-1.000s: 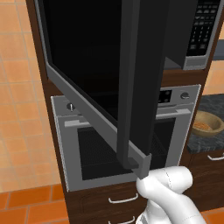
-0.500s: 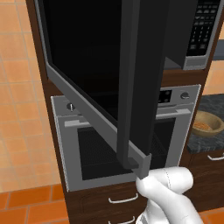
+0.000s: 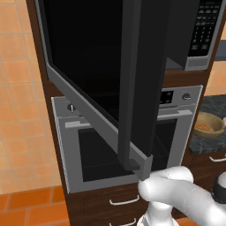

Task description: Open the microwave, place the bowl with waffle inside the microwave, then close the microwave door and turn it on.

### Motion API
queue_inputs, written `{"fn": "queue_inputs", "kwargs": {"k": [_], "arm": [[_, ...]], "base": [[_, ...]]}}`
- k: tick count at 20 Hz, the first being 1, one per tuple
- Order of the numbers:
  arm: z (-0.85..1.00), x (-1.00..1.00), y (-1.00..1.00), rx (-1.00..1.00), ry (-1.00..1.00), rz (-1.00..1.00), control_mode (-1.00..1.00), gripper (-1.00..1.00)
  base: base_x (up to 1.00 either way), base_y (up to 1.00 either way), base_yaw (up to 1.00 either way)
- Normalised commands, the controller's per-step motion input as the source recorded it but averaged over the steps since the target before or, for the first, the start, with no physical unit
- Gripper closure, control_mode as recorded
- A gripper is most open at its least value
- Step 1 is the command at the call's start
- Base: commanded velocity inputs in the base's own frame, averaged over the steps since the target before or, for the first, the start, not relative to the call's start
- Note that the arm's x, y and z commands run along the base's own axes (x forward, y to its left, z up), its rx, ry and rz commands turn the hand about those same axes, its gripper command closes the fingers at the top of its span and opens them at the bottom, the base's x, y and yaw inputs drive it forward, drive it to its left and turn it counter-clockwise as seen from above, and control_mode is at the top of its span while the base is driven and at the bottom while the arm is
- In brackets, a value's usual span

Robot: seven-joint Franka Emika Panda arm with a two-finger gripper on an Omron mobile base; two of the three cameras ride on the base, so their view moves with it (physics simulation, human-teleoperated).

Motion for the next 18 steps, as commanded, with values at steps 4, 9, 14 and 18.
{"fn": "queue_inputs", "kwargs": {"k": [4, 9, 14, 18], "arm": [[-0.18, 0.44, -0.46, 0.04, 0.05, -0.06, -1.00, -1.00], [0.00, 0.00, 0.00, 0.00, 0.00, 0.00, -1.00, -1.00], [-0.10, 0.00, 0.00, 0.01, -0.01, 0.00, -1.00, -1.00], [-0.42, 0.02, 0.06, 0.12, -0.08, -0.05, -1.00, -1.00]], "base": [[0.00, 0.00, 0.00], [0.00, 0.00, 0.00], [0.00, 0.00, 0.00], [0.00, 0.00, 0.00]]}}
